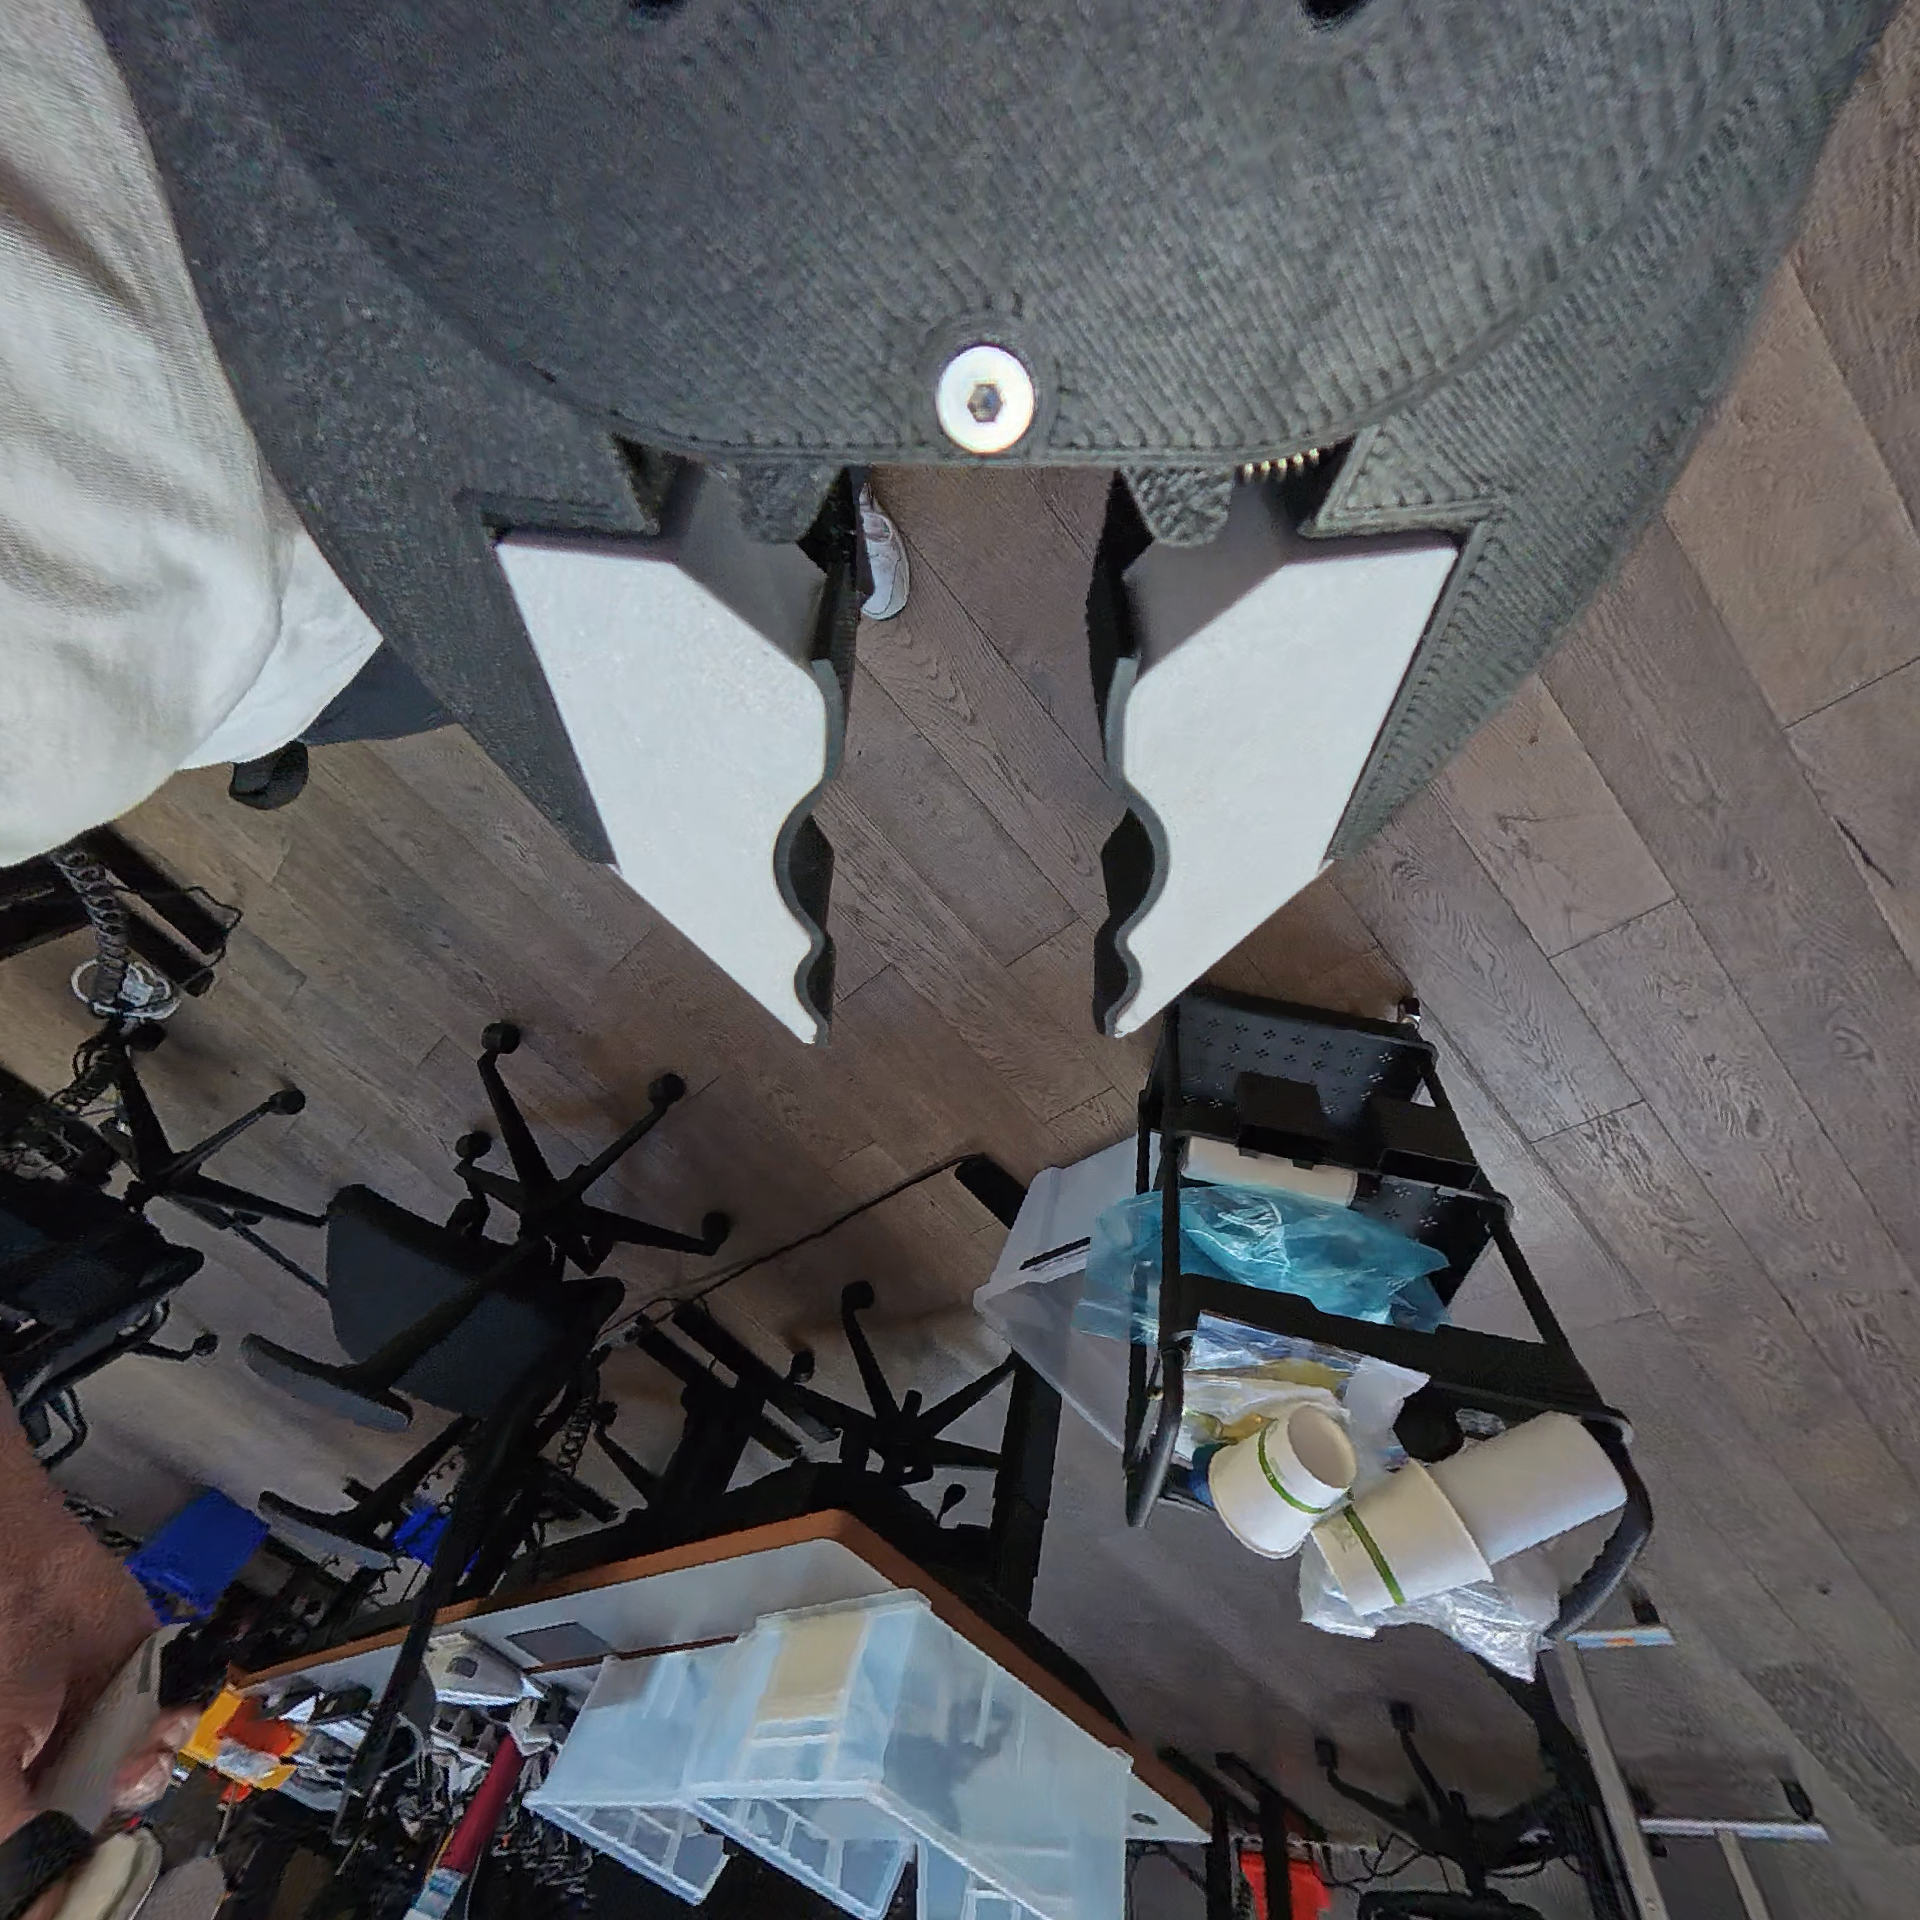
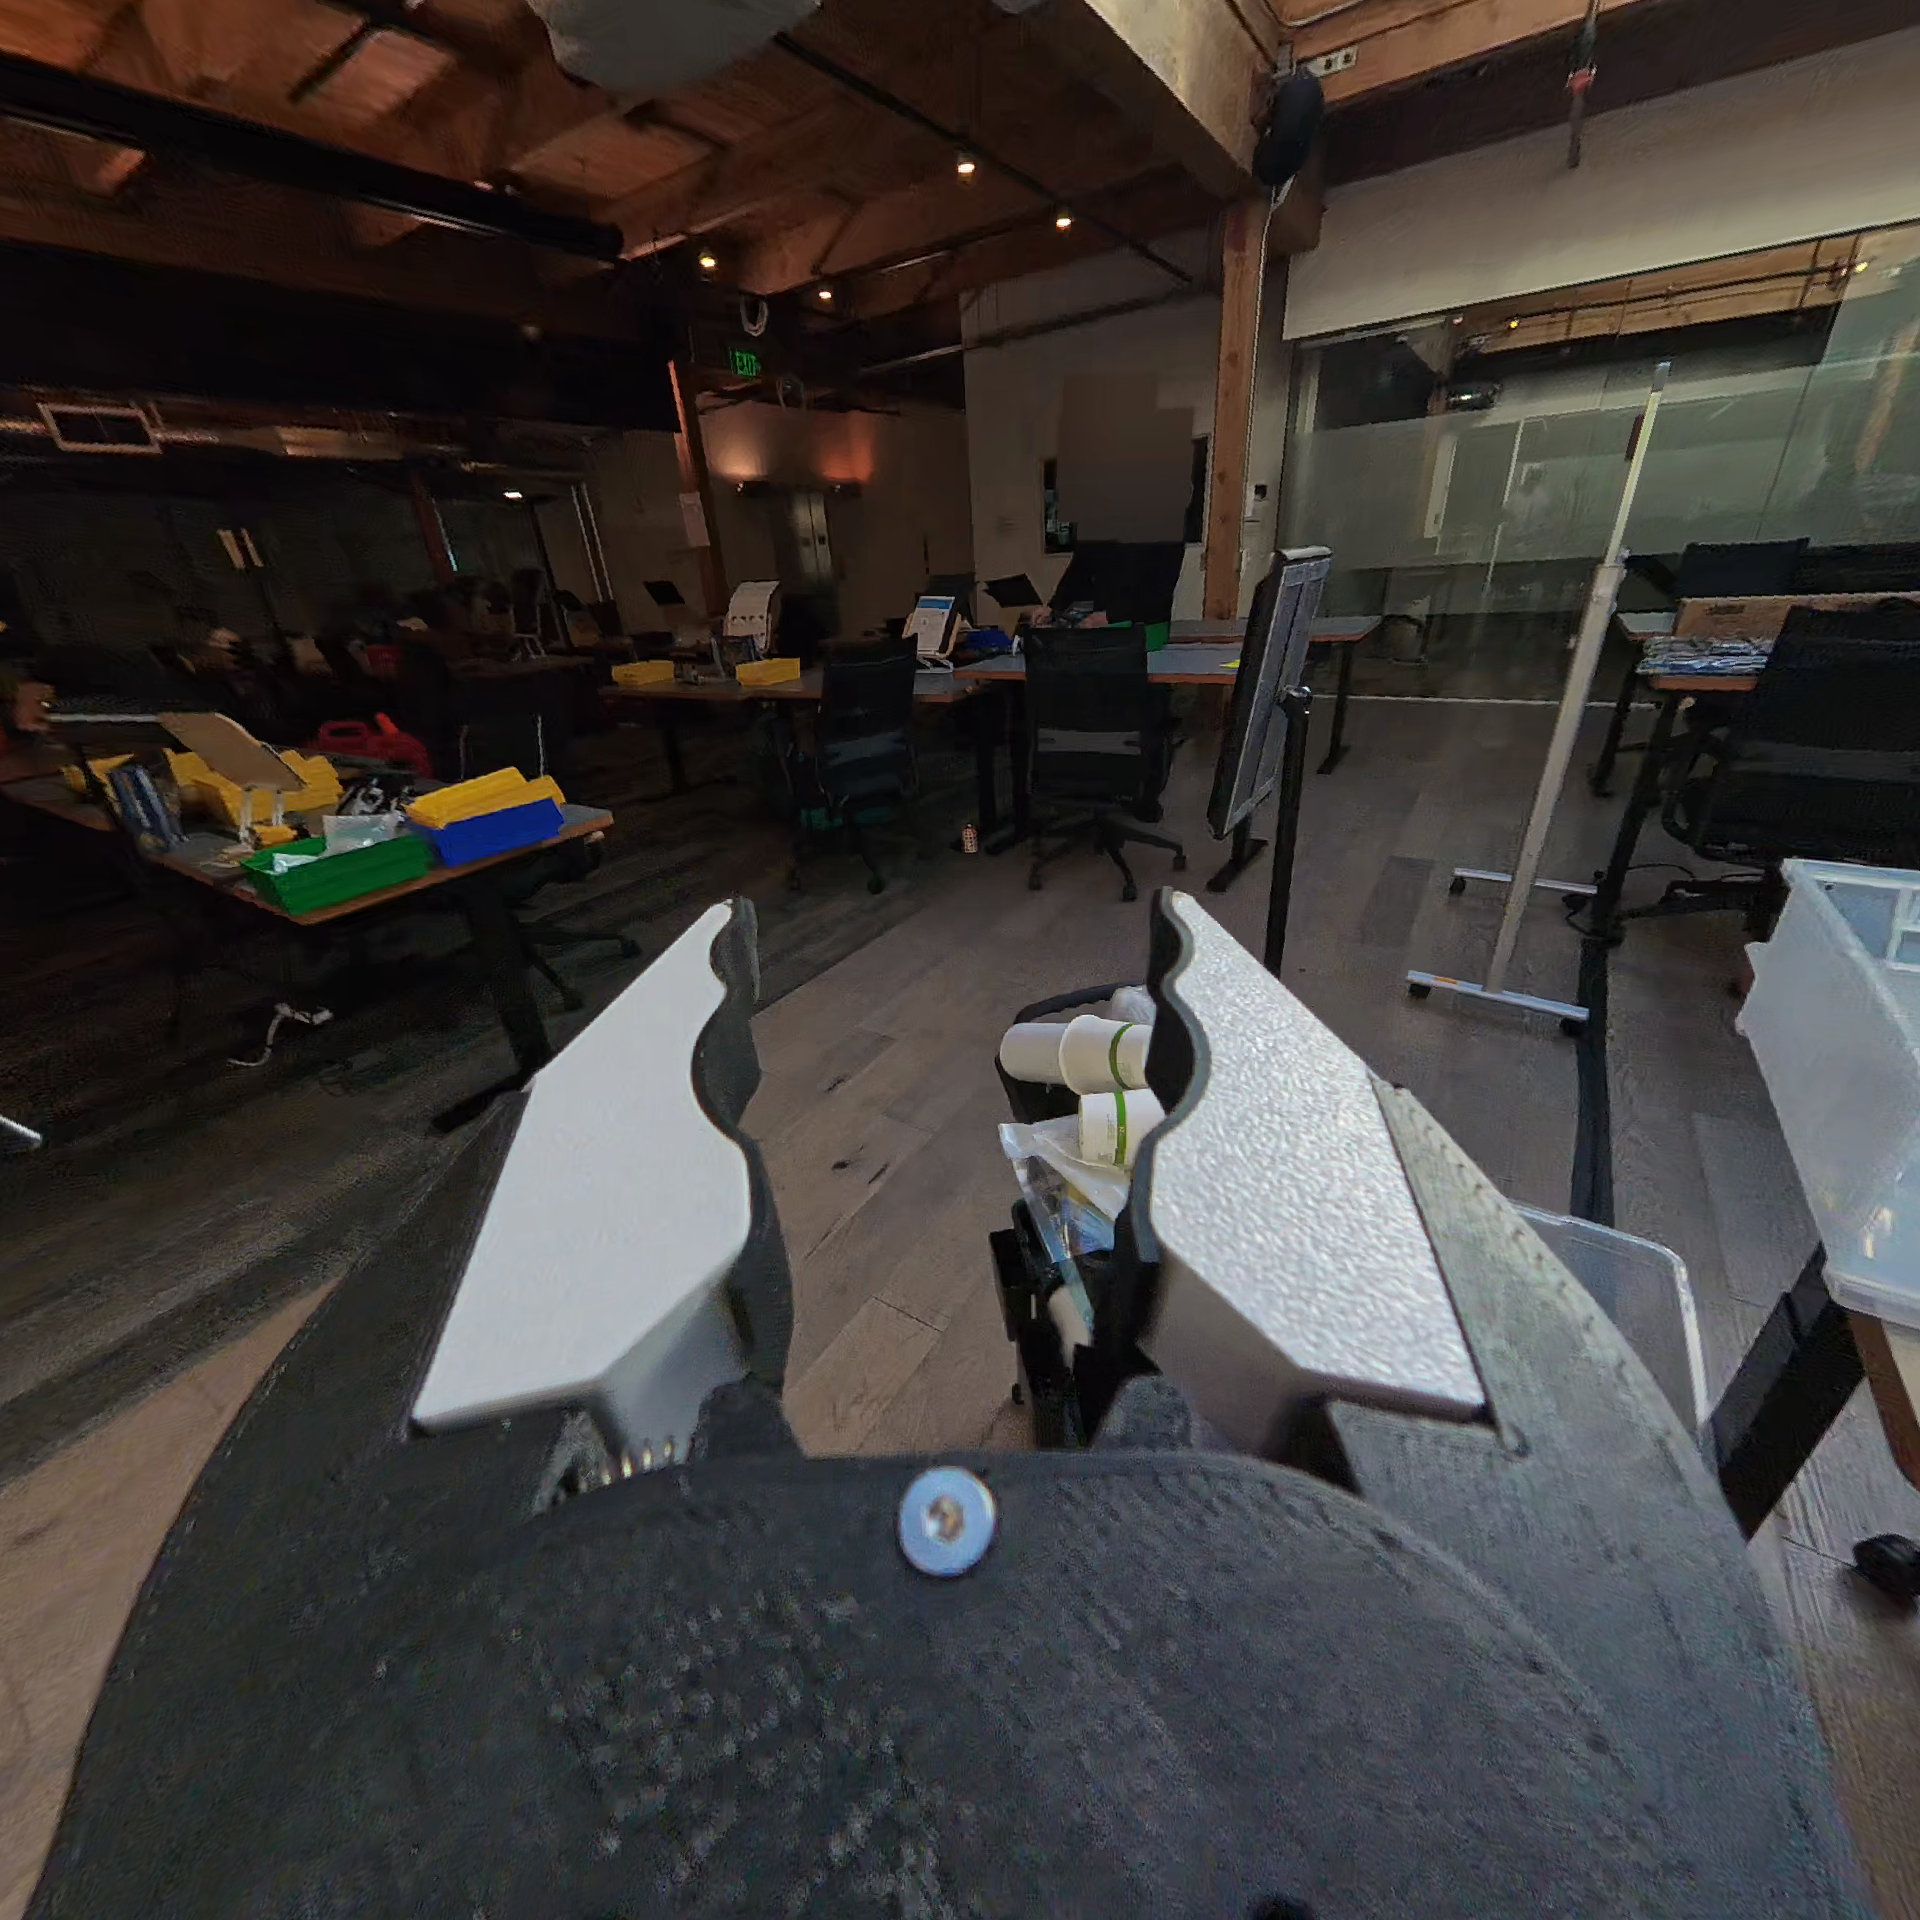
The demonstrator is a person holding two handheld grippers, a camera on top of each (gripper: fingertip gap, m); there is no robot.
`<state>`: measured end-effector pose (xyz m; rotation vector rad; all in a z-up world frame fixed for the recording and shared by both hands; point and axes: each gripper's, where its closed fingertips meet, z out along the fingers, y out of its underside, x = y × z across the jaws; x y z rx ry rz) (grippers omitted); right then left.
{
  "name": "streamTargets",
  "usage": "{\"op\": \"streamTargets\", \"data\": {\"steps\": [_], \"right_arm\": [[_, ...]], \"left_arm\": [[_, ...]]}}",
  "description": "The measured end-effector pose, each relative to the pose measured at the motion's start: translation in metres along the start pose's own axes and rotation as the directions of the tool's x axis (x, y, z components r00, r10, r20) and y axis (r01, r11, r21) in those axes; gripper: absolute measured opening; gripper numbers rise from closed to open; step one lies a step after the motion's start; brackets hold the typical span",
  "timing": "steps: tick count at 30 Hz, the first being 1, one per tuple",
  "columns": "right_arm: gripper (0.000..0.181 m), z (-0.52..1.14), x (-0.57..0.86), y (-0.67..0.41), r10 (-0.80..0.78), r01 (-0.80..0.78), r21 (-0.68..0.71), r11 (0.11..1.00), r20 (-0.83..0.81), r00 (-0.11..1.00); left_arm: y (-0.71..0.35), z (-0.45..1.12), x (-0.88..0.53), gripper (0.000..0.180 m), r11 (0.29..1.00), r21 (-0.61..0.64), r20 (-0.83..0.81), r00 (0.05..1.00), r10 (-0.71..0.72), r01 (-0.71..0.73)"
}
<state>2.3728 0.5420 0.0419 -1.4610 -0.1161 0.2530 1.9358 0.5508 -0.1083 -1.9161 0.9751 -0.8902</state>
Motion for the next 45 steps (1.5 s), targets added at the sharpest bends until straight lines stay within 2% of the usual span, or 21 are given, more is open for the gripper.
{"op": "streamTargets", "data": {"steps": [2,3,4,7,12,13,15,17,22,27,31,33,34,35,39,43,45], "right_arm": [[0.056,0.069,0.000,0.022,-0.118,0.119,-0.077,0.990,0.016,0.993],[0.044,0.101,-0.003,0.036,-0.151,0.156,-0.118,0.981,0.051,0.987],[0.040,0.131,-0.002,0.052,-0.170,0.180,-0.164,0.970,0.072,0.983],[0.046,0.209,0.003,0.112,-0.155,0.186,-0.288,0.939,0.127,0.980],[0.070,0.310,0.024,0.234,-0.080,0.107,-0.528,0.843,0.074,0.994],[0.071,0.327,0.027,0.253,-0.100,0.128,-0.556,0.822,0.081,0.992],[0.075,0.357,0.036,0.290,-0.159,0.200,-0.633,0.748,0.122,0.980],[0.075,0.382,0.056,0.321,-0.260,0.308,-0.697,0.647,0.178,0.949],[0.083,0.462,0.125,0.378,-0.412,0.490,-0.735,0.468,0.309,0.857],[0.100,0.510,0.167,0.439,-0.420,0.639,-0.737,0.219,0.520,0.744],[0.102,0.518,0.185,0.468,-0.332,0.640,-0.763,0.091,0.583,0.742],[0.090,0.512,0.188,0.482,-0.247,0.612,-0.790,0.044,0.585,0.773],[0.075,0.509,0.188,0.486,-0.220,0.606,-0.795,0.023,0.587,0.779],[0.070,0.507,0.189,0.488,-0.205,0.608,-0.794,0.000,0.595,0.777],[0.069,0.505,0.189,0.474,-0.227,0.568,-0.819,-0.078,0.569,0.790],[0.070,0.499,0.186,0.441,-0.277,0.534,-0.831,-0.154,0.555,0.784],[0.069,0.497,0.183,0.433,-0.282,0.487,-0.861,-0.145,0.508,0.814]], "left_arm": [[-0.007,0.004,-0.040,0.042,0.999,0.029,0.056,0.998,-0.034,0.032],[-0.011,0.007,-0.059,0.033,0.998,0.051,0.071,0.996,-0.045,0.041],[-0.014,0.011,-0.077,0.024,0.997,0.059,0.071,0.996,-0.050,0.046],[-0.017,0.031,-0.145,0.000,1.000,0.007,0.079,0.997,-0.010,0.010],[-0.061,0.085,-0.246,0.000,0.998,-0.060,-0.053,0.999,-0.006,0.003],[-0.075,0.099,-0.264,0.001,0.997,-0.073,-0.074,0.997,0.016,-0.021],[-0.107,0.132,-0.298,0.038,0.993,-0.090,-0.101,0.992,0.071,-0.080],[-0.131,0.170,-0.326,0.052,0.977,-0.147,-0.151,0.979,0.135,-0.157],[-0.169,0.285,-0.384,0.055,0.908,-0.223,-0.220,0.926,0.307,-0.354],[-0.168,0.408,-0.415,0.059,0.853,-0.303,-0.317,0.889,0.331,-0.426],[-0.169,0.470,-0.416,0.059,0.815,-0.321,-0.462,0.831,0.311,-0.483],[-0.170,0.491,-0.420,0.059,0.793,-0.316,-0.535,0.788,0.305,-0.521],[-0.169,0.501,-0.425,0.060,0.780,-0.308,-0.568,0.763,0.308,-0.544],[-0.167,0.512,-0.430,0.059,0.770,-0.297,-0.603,0.736,0.308,-0.565],[-0.152,0.548,-0.450,0.061,0.728,-0.280,-0.727,0.634,0.265,-0.626],[-0.146,0.580,-0.459,0.078,0.680,-0.249,-0.796,0.546,0.262,-0.689],[-0.141,0.600,-0.456,0.092,0.658,-0.224,-0.814,0.509,0.279,-0.719]]}}
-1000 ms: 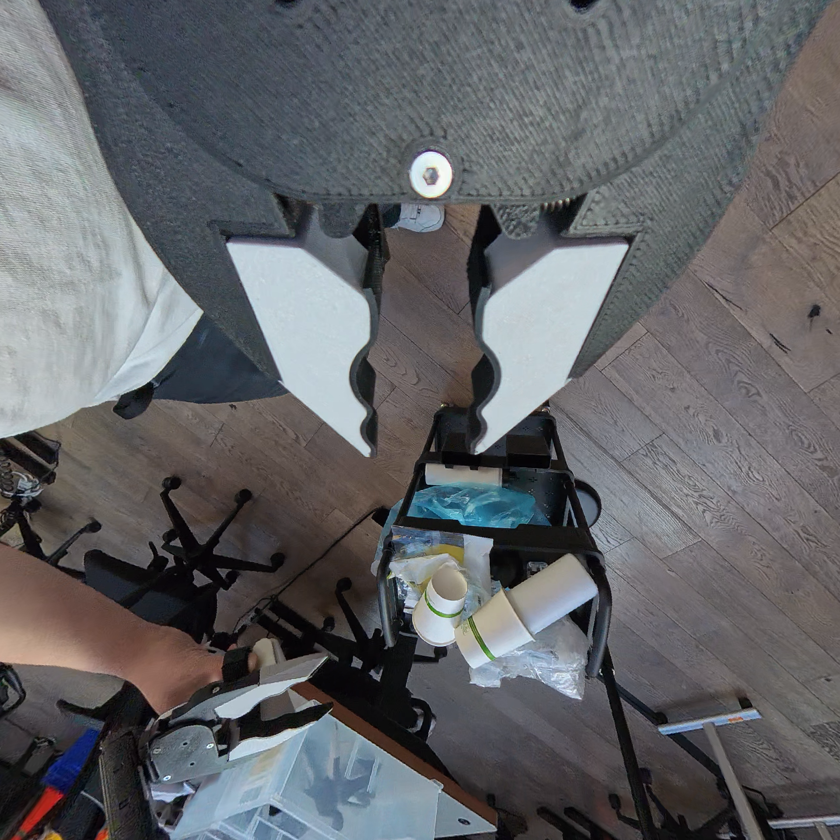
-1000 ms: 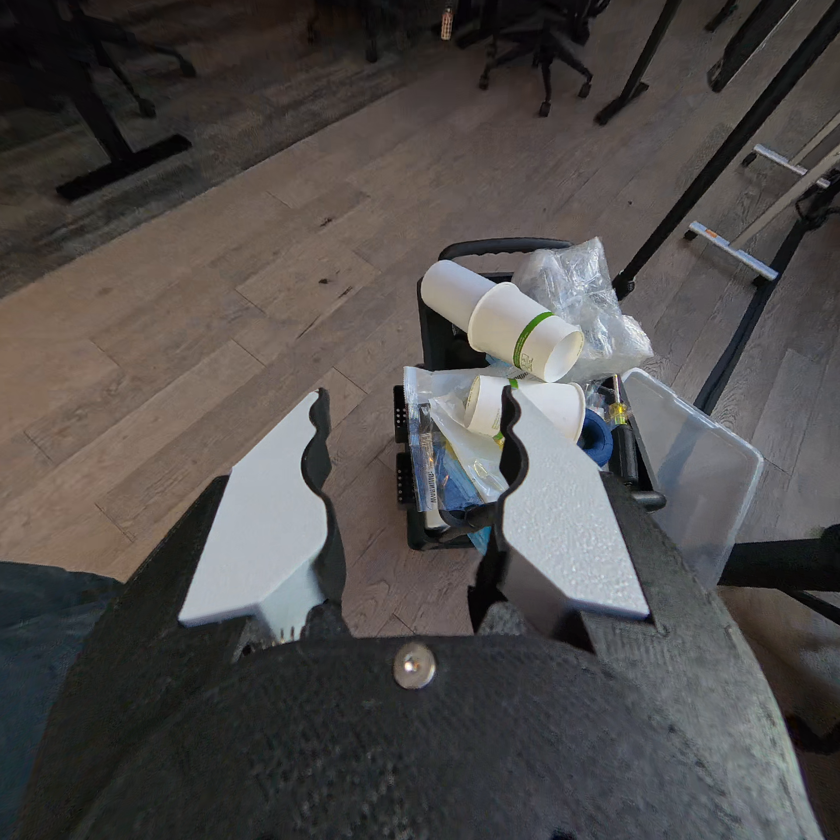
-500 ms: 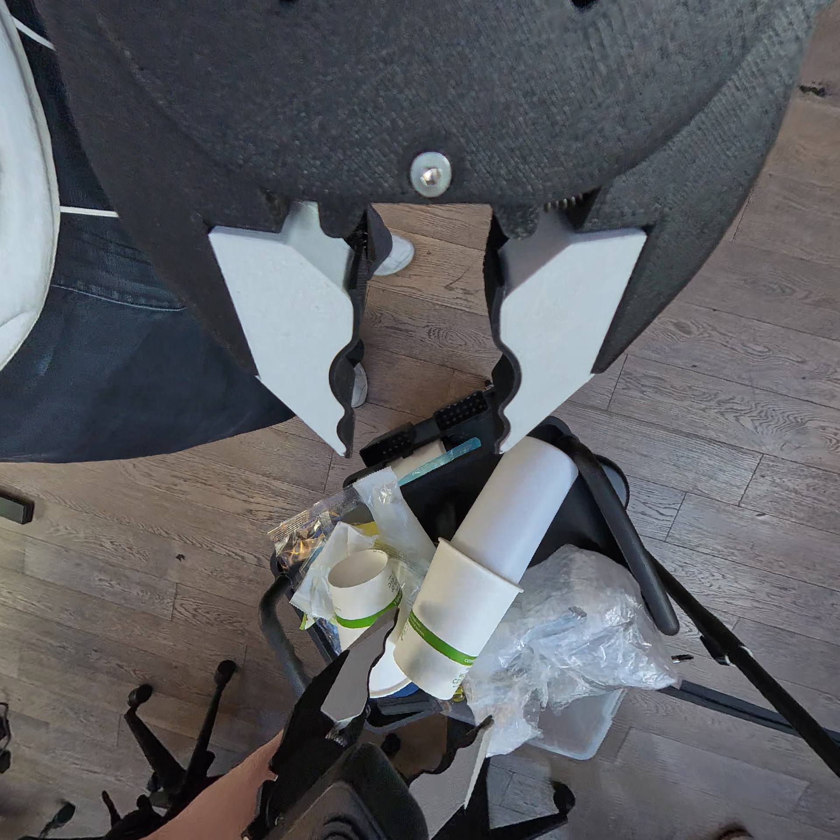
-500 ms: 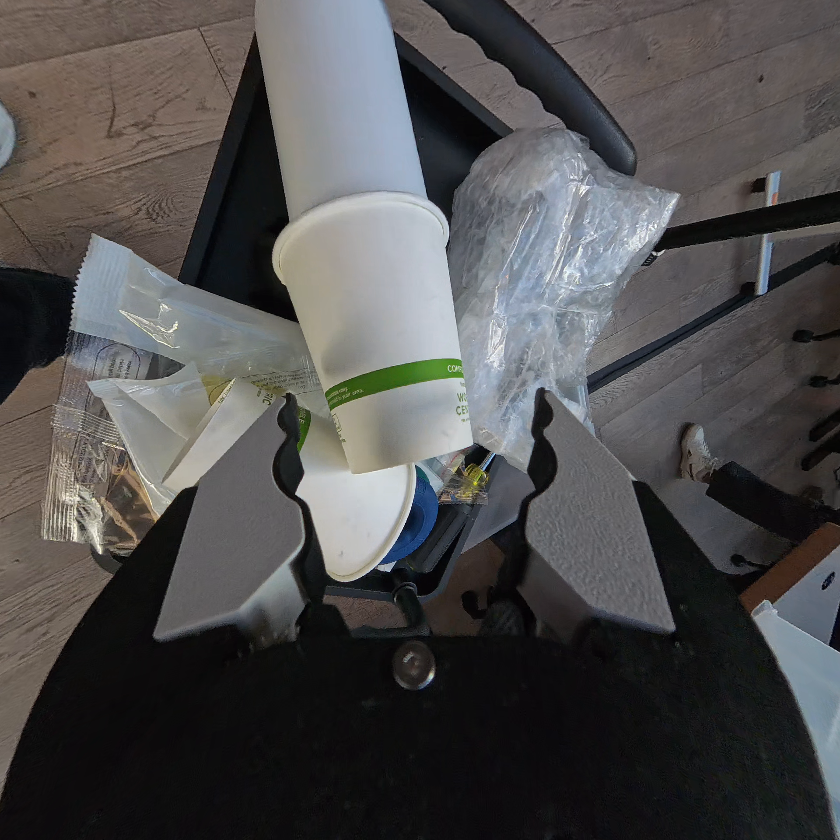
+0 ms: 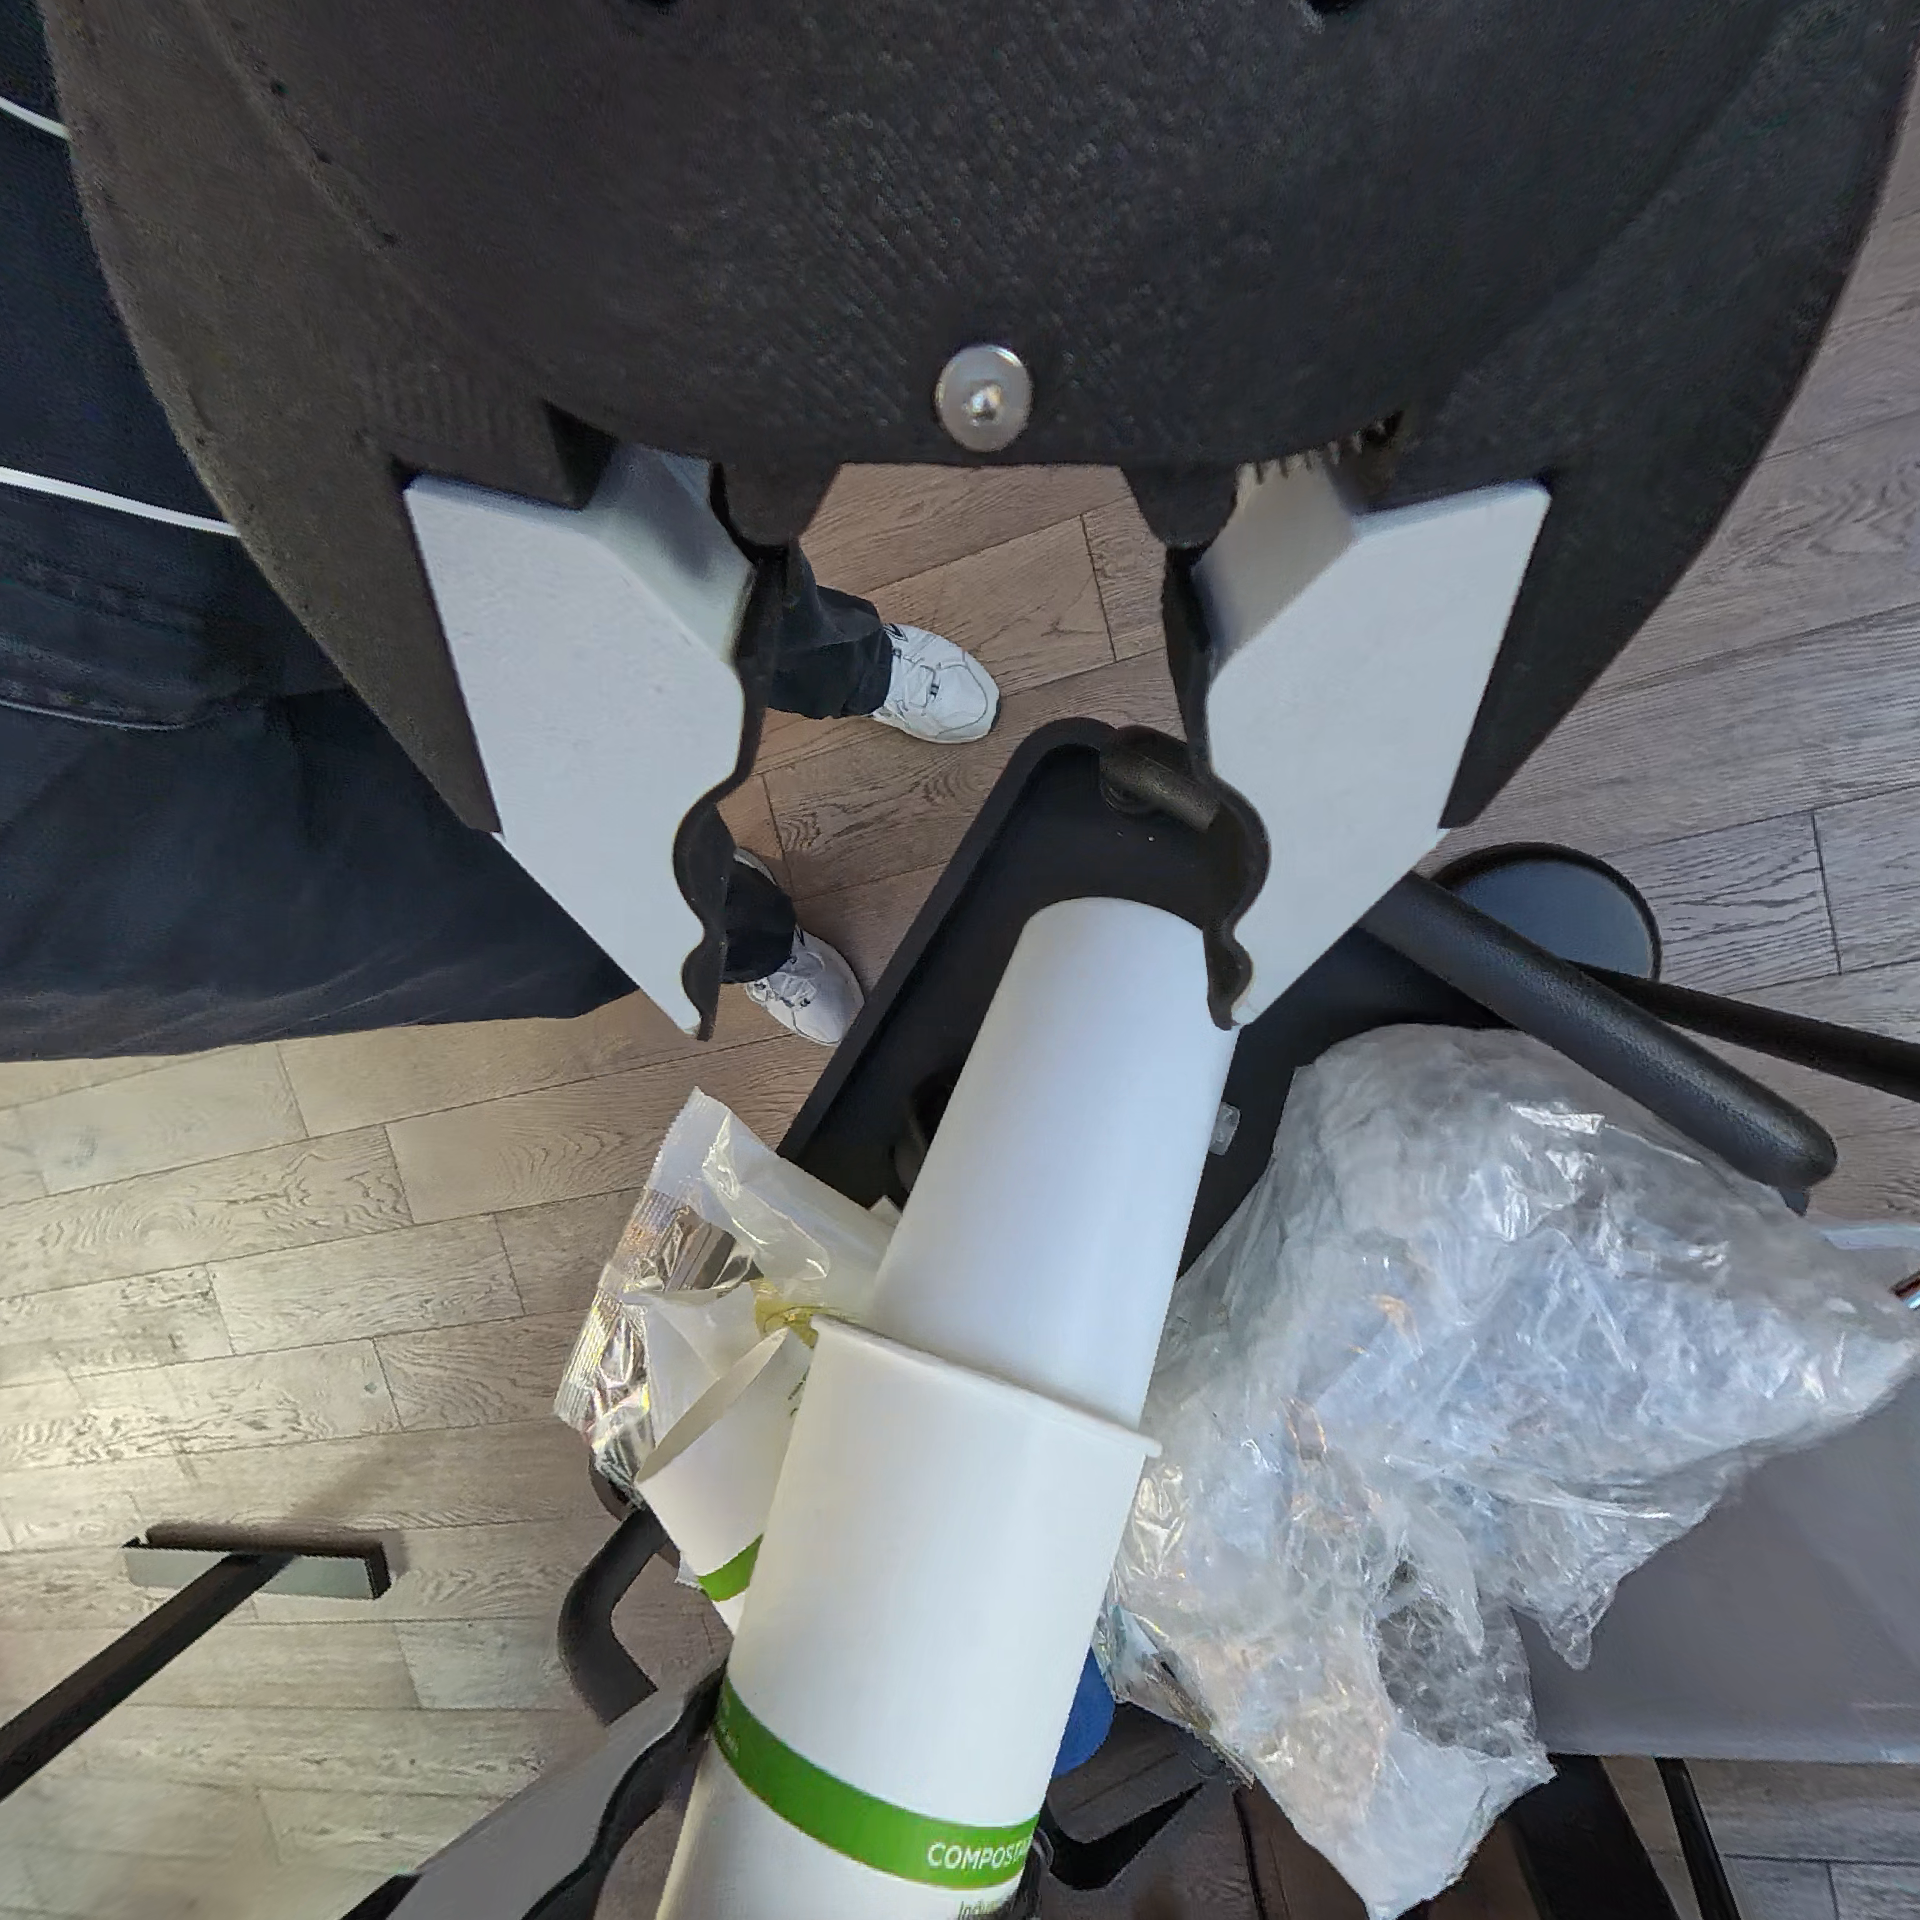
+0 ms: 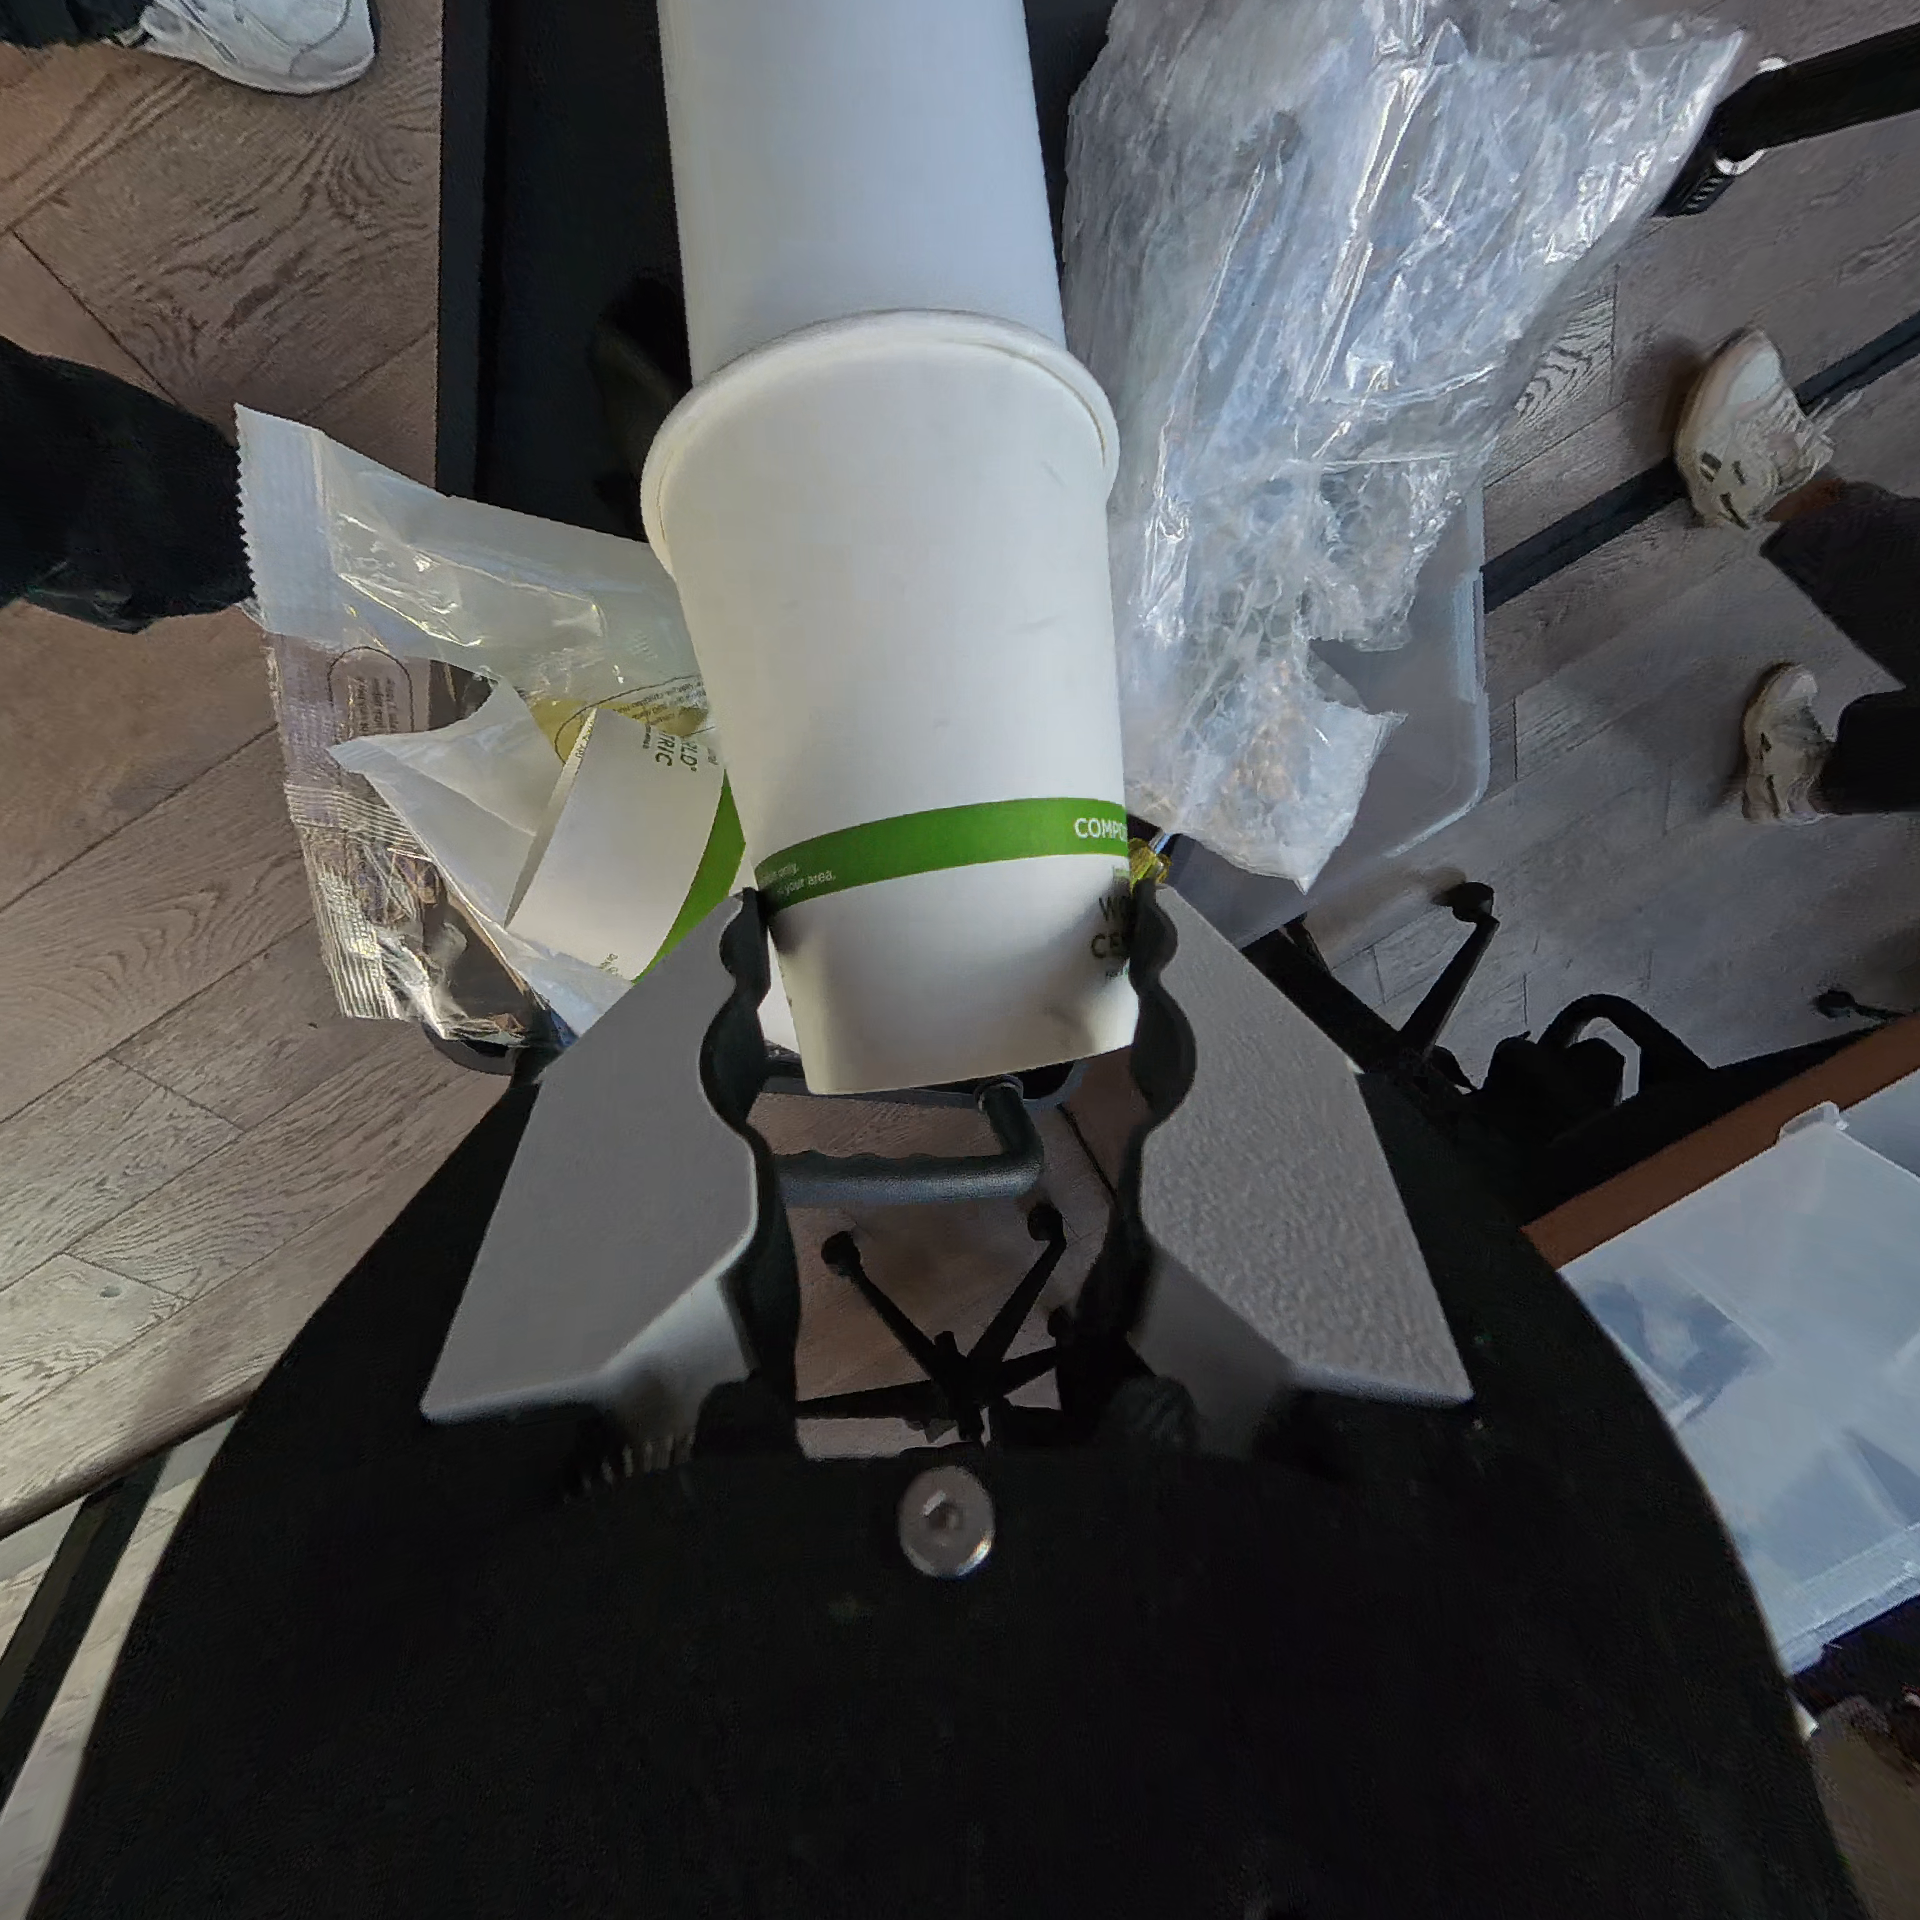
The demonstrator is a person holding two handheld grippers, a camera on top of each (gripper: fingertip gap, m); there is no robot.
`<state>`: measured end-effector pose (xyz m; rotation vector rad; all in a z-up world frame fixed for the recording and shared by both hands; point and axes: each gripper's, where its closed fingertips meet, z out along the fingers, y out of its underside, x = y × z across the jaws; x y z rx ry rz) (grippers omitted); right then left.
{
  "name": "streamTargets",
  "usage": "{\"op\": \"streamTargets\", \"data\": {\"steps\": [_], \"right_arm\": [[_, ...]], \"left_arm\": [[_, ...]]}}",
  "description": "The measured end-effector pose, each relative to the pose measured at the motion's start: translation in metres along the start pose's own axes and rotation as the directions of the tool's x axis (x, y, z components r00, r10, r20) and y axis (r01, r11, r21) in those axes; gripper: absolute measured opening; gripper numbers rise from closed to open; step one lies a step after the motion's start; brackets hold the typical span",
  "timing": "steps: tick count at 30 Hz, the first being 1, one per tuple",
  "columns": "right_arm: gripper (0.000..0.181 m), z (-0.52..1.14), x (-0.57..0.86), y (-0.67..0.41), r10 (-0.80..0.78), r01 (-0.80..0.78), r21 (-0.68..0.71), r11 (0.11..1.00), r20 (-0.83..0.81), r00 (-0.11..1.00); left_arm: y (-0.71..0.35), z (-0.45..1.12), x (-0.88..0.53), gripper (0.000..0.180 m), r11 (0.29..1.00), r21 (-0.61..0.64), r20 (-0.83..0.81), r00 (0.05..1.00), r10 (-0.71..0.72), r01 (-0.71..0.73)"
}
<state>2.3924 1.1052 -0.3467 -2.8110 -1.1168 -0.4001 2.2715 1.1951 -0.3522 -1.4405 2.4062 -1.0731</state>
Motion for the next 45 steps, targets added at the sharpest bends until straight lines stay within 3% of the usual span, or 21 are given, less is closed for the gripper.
{"op": "streamTargets", "data": {"steps": [4,7,12,15,21,25,32,35,38,42,45], "right_arm": [[0.069,-0.003,-0.007,0.002,0.140,-0.140,-0.012,0.990,0.019,0.990],[0.069,-0.009,-0.016,-0.002,0.224,-0.225,0.026,0.974,0.035,0.974],[0.069,-0.019,-0.029,-0.012,0.294,-0.295,0.067,0.953,0.024,0.956],[0.068,-0.020,-0.036,-0.017,0.339,-0.338,0.083,0.937,0.006,0.941],[0.068,-0.025,-0.043,-0.003,0.451,-0.449,0.058,0.892,-0.040,0.891],[0.068,-0.054,-0.045,0.019,0.575,-0.569,0.088,0.818,-0.114,0.810],[0.068,-0.139,-0.083,0.060,0.914,-0.844,0.350,0.407,-0.165,0.372],[0.068,-0.157,-0.114,0.076,0.985,-0.875,0.452,0.170,-0.070,0.155],[0.067,-0.156,-0.147,0.093,1.000,-0.863,0.505,0.002,0.018,0.013],[0.068,-0.157,-0.193,0.103,0.987,-0.841,0.523,-0.138,0.141,-0.075],[0.068,-0.164,-0.239,0.114,0.980,-0.828,0.532,-0.175,0.175,-0.094]], "left_arm": [[-0.002,0.046,-0.022,0.114,0.985,-0.079,0.009,0.988,0.152,-0.151],[-0.004,0.072,-0.032,0.117,0.949,-0.132,0.009,0.957,0.291,-0.288],[-0.006,0.089,-0.031,0.110,0.860,-0.141,-0.044,0.871,0.489,-0.490],[0.004,0.093,-0.022,0.080,0.796,-0.144,-0.106,0.809,0.578,-0.587],[0.024,0.093,-0.025,0.079,0.806,-0.224,-0.142,0.837,0.529,-0.547],[0.025,0.077,-0.028,0.079,0.867,-0.200,-0.153,0.889,0.432,-0.456],[-0.019,0.040,-0.010,0.077,0.972,-0.012,-0.182,0.956,0.230,-0.236],[-0.023,0.037,-0.009,0.076,0.986,-0.032,-0.178,0.972,0.157,-0.165],[-0.019,0.042,-0.011,0.076,0.993,-0.077,-0.185,0.980,0.073,-0.089],[-0.032,0.030,-0.002,0.076,0.995,-0.088,-0.209,0.975,-0.070,0.053],[-0.058,0.010,0.020,0.076,0.989,-0.045,-0.212,0.966,-0.150,0.143]]}}
